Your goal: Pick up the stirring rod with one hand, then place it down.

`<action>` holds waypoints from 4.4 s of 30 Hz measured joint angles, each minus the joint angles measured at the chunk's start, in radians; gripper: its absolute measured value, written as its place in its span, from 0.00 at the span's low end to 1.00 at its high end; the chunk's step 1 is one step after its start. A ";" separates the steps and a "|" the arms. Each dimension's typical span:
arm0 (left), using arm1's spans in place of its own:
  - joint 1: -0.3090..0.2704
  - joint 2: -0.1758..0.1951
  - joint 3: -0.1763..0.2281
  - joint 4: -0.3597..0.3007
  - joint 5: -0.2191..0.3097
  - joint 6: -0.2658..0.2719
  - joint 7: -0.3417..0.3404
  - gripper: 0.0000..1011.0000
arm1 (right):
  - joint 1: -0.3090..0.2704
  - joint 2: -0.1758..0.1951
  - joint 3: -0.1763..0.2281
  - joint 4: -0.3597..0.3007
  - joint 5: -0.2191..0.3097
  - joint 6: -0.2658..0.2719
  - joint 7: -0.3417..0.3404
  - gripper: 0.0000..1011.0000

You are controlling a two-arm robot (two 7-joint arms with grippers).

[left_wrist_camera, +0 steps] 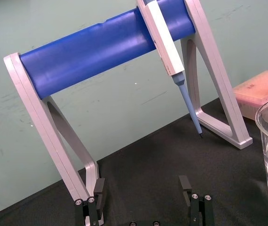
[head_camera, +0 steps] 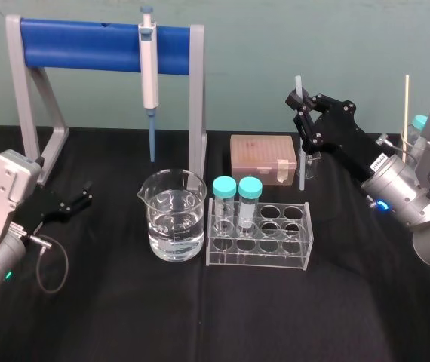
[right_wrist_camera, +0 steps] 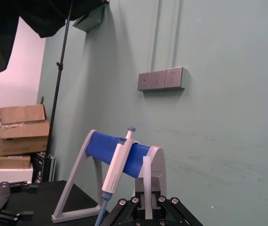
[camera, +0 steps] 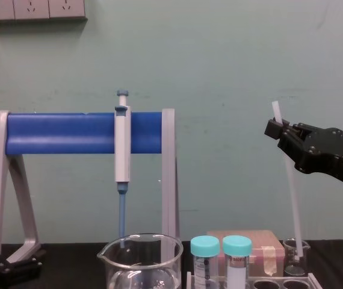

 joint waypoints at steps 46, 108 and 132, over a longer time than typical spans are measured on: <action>0.000 0.000 0.000 0.000 0.000 0.000 0.000 0.99 | 0.000 0.000 0.000 0.000 0.000 0.000 0.000 0.07; 0.000 0.000 0.000 0.000 0.000 0.000 0.000 0.99 | -0.099 0.031 -0.015 -0.128 -0.005 0.058 -0.038 0.07; 0.000 0.000 0.000 0.000 0.000 0.000 0.000 0.99 | -0.036 -0.003 -0.015 0.010 0.032 0.049 0.030 0.07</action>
